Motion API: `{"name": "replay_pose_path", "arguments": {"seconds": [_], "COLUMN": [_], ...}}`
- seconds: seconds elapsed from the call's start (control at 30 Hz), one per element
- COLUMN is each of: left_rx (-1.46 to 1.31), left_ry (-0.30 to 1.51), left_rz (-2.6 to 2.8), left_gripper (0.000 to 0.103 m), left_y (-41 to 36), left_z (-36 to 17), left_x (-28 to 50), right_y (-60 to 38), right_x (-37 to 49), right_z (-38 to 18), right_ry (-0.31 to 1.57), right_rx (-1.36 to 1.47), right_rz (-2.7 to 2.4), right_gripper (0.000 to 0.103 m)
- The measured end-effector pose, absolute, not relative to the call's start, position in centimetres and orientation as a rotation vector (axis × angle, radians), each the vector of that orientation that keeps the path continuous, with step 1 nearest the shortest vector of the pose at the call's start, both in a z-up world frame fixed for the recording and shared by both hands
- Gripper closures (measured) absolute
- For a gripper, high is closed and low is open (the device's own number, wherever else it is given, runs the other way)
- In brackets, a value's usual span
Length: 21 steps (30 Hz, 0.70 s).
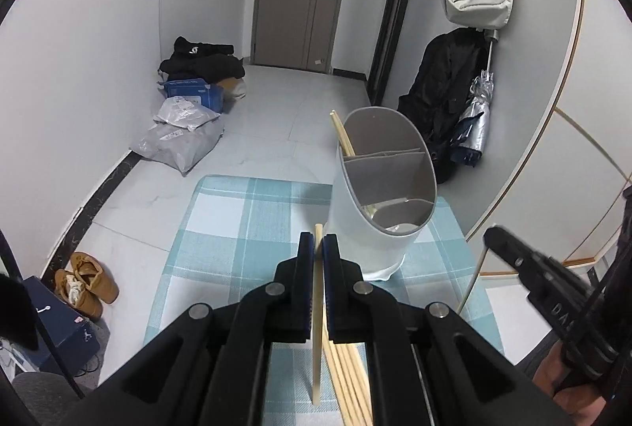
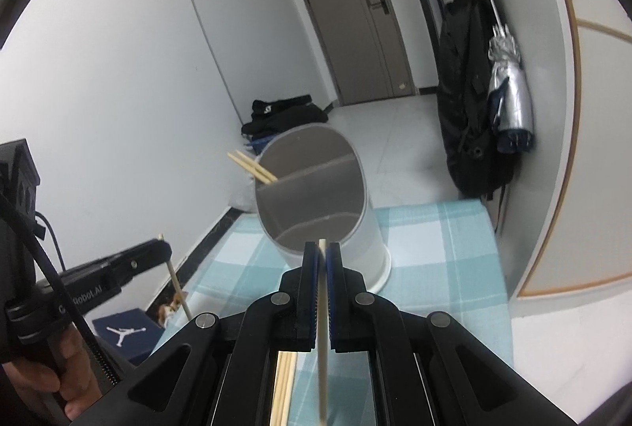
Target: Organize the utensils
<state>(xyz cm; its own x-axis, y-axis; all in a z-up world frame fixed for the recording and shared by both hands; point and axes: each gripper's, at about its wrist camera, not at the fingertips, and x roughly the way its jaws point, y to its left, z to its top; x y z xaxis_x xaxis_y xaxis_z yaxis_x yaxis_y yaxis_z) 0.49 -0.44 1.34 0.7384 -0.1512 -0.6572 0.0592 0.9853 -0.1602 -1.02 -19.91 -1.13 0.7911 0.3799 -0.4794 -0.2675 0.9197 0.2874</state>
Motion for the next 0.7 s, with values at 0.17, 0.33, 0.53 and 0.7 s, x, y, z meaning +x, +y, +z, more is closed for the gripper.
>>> {"name": "replay_pose_path", "arguments": {"seconds": [0.17,0.33,0.53,0.7], "left_rx": [-0.137,-0.132,-0.138,-0.124], "left_ry": [0.734,0.727,0.701,0.674], "left_rz": [-0.104,-0.122,-0.168,-0.210], "left_gripper": [0.101,0.101,0.102,0.102], "left_y": [-0.3,-0.4,-1.0,-2.0], "left_z": [1.5,1.8,3.0,4.7], "left_x": [-0.1,-0.4,-1.1,-1.3], "right_y": [-19.6,-19.5,-19.6,-19.9], "right_x": [-1.5,-1.8,-2.1,-1.8], "right_z": [-0.7,-0.1,0.8,1.7], "right_ry": [0.537,0.520,0.488,0.461], "right_rx": [0.201,0.195,0.187,0.195], "right_rz": [0.351,0.348,0.348,0.353], "right_gripper": [0.100,0.100,0.100,0.100]}}
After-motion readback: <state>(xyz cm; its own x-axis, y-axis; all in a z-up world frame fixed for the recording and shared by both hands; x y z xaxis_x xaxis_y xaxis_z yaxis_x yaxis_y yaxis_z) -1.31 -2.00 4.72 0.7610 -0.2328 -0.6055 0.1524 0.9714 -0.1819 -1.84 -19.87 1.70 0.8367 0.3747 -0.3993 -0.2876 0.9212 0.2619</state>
